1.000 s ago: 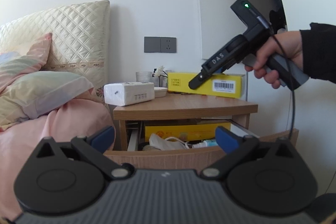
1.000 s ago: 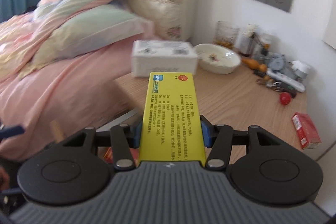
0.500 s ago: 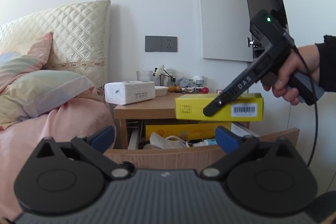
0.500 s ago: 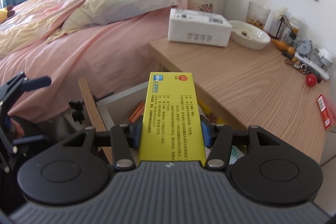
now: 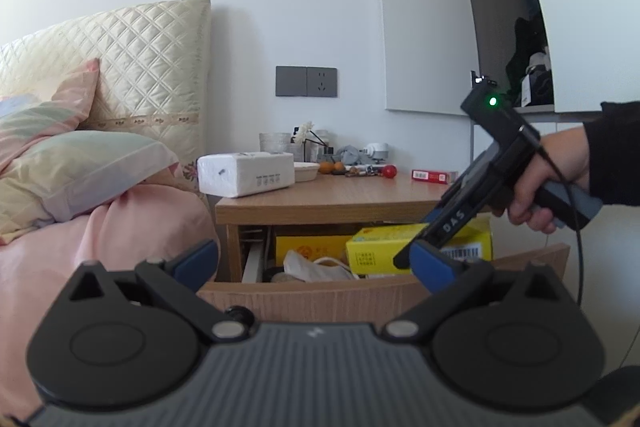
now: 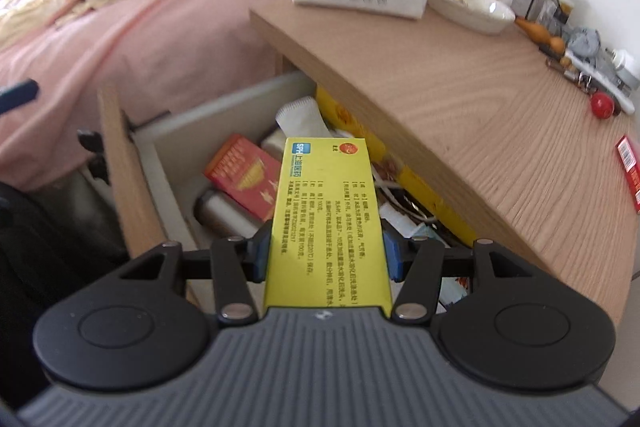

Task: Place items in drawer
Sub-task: 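Lift and carry the yellow box with the right tool into the open drawer, then lower the yellow box into the drawer and open the right gripper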

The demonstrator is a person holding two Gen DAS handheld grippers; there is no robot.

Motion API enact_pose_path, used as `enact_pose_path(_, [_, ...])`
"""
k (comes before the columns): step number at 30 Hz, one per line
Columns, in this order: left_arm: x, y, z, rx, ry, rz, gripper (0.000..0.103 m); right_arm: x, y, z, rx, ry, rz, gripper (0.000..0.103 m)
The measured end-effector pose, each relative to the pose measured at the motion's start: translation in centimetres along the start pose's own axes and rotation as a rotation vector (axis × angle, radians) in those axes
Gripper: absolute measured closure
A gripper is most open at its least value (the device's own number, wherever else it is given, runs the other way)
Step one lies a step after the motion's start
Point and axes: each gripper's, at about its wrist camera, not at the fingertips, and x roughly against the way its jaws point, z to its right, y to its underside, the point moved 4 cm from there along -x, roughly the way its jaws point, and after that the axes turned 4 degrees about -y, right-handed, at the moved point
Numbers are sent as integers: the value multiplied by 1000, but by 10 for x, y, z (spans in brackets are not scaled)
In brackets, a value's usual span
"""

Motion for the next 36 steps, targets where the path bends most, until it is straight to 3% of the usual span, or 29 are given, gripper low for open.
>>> enact_pose_path(13, [-1,1,-2,8,3,-7,0,-46,9,20,-17,15,-132,47])
enact_pose_path(28, [-1,1,0,4,13,-14,0,-65,14,26,-39,-1,-245,47])
enact_pose_path(30, [-2,2,-1,5,13,-15,0,-65,13,26,-42,-2,-246,41])
enact_pose_path(32, [-2,2,-1,6,12,-15,0,-63,11,27,-47,11,-247,22])
enact_pose_path(36, [-1,2,-1,7,14,-12,0,-49,7,27,-70,-10,-224,19])
